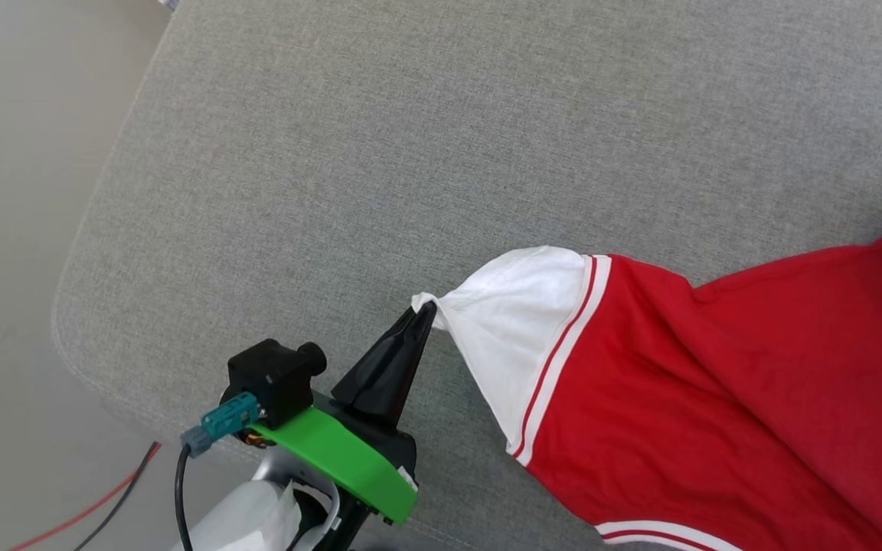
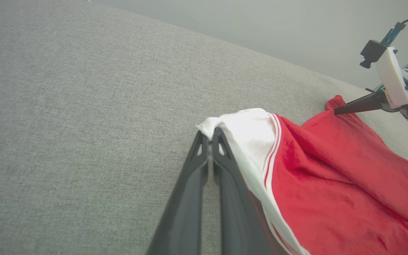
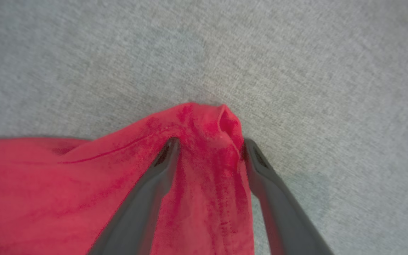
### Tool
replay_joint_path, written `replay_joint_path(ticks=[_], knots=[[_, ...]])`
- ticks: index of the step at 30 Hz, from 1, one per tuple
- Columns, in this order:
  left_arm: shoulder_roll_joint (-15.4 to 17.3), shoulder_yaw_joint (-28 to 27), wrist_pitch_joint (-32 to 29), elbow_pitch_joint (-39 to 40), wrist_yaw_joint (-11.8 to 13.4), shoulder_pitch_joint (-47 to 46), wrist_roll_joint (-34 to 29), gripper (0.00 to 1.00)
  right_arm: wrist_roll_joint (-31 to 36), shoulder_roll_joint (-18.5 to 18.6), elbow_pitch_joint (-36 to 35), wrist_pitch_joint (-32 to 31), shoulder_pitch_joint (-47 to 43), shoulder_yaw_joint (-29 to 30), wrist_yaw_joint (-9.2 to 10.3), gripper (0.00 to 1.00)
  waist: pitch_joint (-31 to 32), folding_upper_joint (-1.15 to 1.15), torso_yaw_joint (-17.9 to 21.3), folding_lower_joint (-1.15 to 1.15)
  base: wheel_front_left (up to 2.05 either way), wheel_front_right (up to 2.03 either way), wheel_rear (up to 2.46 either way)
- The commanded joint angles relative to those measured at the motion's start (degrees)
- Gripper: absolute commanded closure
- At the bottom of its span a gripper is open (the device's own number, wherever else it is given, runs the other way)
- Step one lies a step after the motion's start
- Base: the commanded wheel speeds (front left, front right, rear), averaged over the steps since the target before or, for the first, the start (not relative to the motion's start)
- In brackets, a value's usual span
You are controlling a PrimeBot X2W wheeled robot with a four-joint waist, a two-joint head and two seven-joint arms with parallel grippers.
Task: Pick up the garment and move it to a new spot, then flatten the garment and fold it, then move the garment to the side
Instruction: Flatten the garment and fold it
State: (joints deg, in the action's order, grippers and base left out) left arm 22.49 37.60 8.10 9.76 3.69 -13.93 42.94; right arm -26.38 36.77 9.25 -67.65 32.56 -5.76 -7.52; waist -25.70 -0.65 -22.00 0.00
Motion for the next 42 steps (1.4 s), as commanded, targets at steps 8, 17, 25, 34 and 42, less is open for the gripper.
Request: replay_joint_path(ticks=[8, 17, 25, 34, 42], knots=[[0.14, -0.54, 0.78, -1.03, -0.03, -1.00, 0.51, 1.00, -0.98, -2.85, 4.33, 5.68, -1.01, 0.23, 0.03, 1.00, 2.12, 0.65, 1.30, 0.00, 0.00, 0.00, 0.00], [2.80, -1.48, 0.12, 0.23, 1.79, -0.26, -0.64, 1.00, -2.97, -4.45, 7.20, 18.72, 0.22, 1.11, 0.03, 1.00, 9.69, 0.65, 5.70, 0.00, 0.00, 0.00, 0.00], [5.61, -3.44, -1.72, 4.22, 4.30, 0.27, -0.72, 1.00, -7.19, -2.89, 7.03, 27.28, 0.99, -0.56, 0.03, 1.00, 16.63, 0.65, 10.59, 0.00, 0.00, 0.00, 0.00], [8.05, -7.79, -2.25, 8.86, 8.02, 0.02, -0.51, 1.00, -9.23, -1.48, 0.16, 31.96, 1.10, -0.56, 0.03, 1.00, 22.09, 0.65, 16.73, 0.00, 0.00, 0.00, 0.00], [10.27, -13.54, -2.72, 14.40, 11.83, -3.44, -1.10, 1.00, -8.57, -1.33, -8.15, 34.71, 1.62, 1.02, 0.03, 1.00, 22.85, 0.65, 21.93, 0.00, 0.00, 0.00, 0.00]])
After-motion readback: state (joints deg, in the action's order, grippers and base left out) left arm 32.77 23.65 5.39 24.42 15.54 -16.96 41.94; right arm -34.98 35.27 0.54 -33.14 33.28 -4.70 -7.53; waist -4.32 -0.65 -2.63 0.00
